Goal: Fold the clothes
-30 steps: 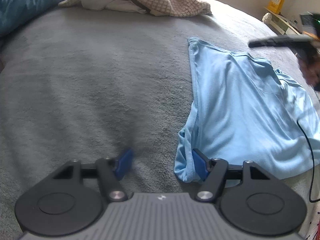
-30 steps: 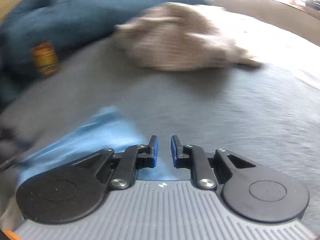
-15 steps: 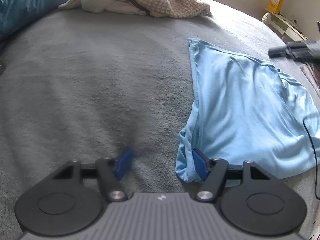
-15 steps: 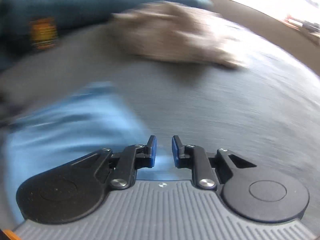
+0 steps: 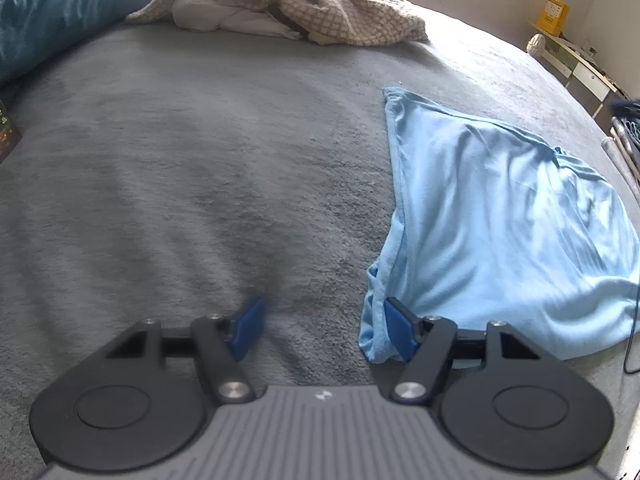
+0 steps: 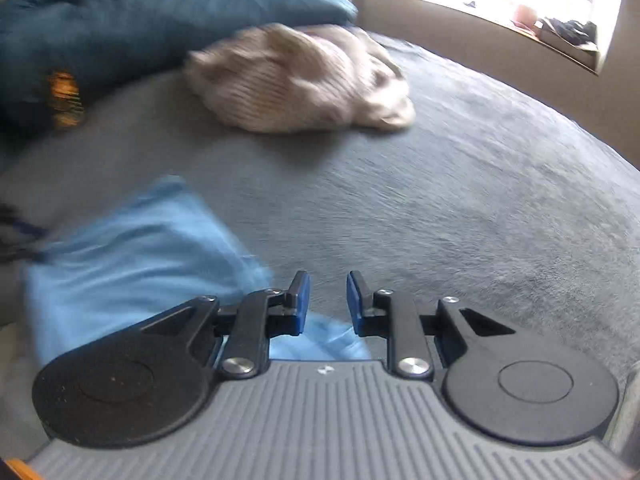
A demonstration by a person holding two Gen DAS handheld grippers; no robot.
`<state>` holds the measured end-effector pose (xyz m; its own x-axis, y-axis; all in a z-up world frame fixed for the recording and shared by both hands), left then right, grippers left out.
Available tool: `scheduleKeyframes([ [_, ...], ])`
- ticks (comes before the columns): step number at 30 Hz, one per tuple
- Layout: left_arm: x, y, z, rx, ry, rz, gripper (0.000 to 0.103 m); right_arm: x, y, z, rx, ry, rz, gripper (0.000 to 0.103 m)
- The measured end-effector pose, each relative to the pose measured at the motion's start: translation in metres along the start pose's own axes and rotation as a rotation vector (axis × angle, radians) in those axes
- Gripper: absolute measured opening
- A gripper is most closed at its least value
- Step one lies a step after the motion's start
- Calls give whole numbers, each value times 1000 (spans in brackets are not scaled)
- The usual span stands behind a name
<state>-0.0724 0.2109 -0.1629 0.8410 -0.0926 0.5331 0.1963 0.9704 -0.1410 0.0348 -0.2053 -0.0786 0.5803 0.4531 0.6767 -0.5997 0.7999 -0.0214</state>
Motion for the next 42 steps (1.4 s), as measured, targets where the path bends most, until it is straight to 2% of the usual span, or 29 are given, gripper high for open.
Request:
scheduleKeyframes([
  [5, 19, 7, 18, 63, -70, -32, 67, -27, 24, 1, 23, 53, 13, 20],
  [8, 36, 6, 29, 56, -115, -14, 67, -44, 38, 2, 36, 84, 20, 20],
  [11, 45, -13, 34, 0, -146, -14, 67, -60, 52, 3, 50, 116, 28, 20],
  [15, 30, -55, 20, -72, -95, -68, 67, -82, 71, 5, 68, 158, 38, 20],
  [20, -3, -88, -1, -78, -4, -132, 67, -98, 95, -11, 117, 178, 76, 18],
  [21, -6, -88, -2, -73, 6, -129, 67, -104, 94, -12, 101, 176, 119, 18],
  [23, -11, -85, -4, -66, 17, -119, 67, -123, 73, -15, 11, 218, 184, 18],
  [25, -10, -79, -4, -58, 18, -105, 67, -141, 30, -11, -103, 263, 162, 18],
  [27, -10, -74, -4, -53, 21, -96, 67, -146, -20, 6, -217, 265, 59, 18],
  [30, -8, -70, -7, -47, 27, -89, 67, -144, -64, 27, -338, 257, -13, 20],
  [33, -8, -70, -9, -43, 34, -78, 67, -132, -80, 31, -284, 182, -218, 21],
  [36, -8, -71, -10, -38, 37, -80, 67, -128, -104, 19, -200, 96, -537, 24],
  [39, -10, -71, -9, -37, 36, -76, 67, -141, -130, 8, -156, 69, -800, 24],
  [42, -10, -71, -10, -38, 38, -69, 67, -149, -139, 2, -100, 44, -918, 25],
])
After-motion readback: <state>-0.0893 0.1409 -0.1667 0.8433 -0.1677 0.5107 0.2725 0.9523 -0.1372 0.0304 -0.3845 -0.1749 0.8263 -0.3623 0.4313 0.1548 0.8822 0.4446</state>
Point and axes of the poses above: each gripper's, at about its wrist camera, not at the fingertips, and z roughly against the way its jaws point, y to its left, x to its top, the point moved 9 cm from there along -z, roughly the way its jaws point
